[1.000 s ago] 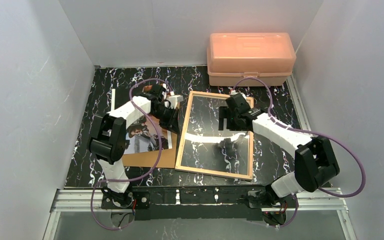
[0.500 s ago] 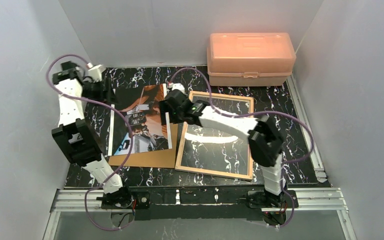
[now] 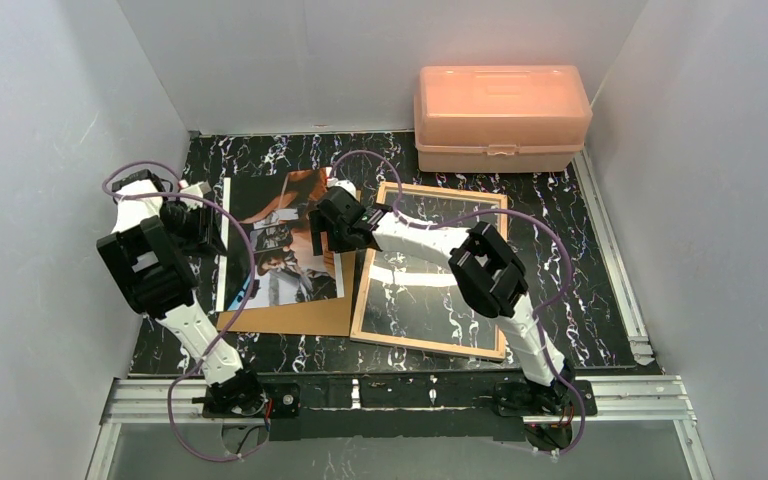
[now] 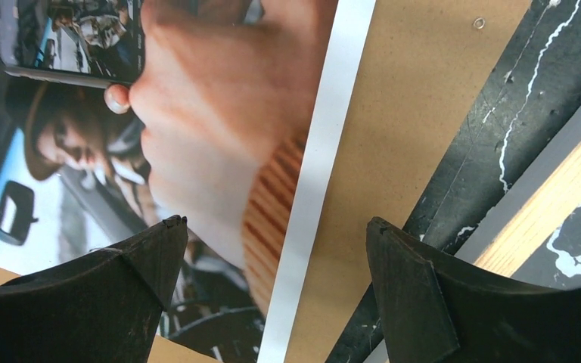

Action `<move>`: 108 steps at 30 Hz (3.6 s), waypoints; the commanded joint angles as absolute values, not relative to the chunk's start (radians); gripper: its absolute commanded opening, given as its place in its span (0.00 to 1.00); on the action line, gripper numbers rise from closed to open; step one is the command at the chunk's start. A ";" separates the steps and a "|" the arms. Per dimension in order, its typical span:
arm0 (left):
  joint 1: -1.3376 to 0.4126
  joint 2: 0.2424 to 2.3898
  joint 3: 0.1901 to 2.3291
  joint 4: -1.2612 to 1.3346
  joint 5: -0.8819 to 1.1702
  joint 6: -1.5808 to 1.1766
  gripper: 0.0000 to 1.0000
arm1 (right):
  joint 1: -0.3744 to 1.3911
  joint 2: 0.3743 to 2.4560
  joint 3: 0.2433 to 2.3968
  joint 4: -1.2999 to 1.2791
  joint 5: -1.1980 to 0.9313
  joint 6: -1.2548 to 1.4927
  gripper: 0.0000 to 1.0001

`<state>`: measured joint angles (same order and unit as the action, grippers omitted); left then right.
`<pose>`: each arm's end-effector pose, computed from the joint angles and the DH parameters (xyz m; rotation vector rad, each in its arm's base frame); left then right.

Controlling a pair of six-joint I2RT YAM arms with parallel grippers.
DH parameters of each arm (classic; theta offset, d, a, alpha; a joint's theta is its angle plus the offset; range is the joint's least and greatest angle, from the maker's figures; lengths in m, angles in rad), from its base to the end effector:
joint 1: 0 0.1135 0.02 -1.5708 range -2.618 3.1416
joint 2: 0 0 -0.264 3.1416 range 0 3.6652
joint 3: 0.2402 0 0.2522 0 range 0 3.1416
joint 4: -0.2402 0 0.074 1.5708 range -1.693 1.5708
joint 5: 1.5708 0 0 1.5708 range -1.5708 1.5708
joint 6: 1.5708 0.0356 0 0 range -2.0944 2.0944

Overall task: Put the photo into the frame
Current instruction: Pick up the photo at the center of the board.

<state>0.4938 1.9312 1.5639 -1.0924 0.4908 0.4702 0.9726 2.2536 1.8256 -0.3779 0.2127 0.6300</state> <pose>0.3381 0.1629 0.2238 0.0059 2.7672 -0.5427 0.2932 0.4169 0.1927 -0.3094 2.3964 0.5182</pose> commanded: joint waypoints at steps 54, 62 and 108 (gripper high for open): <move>0.446 2.024 1.324 -0.861 0.412 0.452 0.08 | 0.893 2.090 1.341 0.343 -0.210 1.097 0.93; 0.445 2.010 1.321 -0.864 0.406 0.458 0.07 | 0.894 2.020 1.250 0.434 -0.233 1.151 0.92; 0.439 1.761 1.541 -1.149 0.669 0.598 0.40 | 0.923 1.846 1.258 0.307 -0.175 1.106 0.01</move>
<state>0.4484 1.9697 1.4277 -1.0039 0.4873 0.5026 0.9195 1.9038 1.1557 0.3500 -0.1898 1.1427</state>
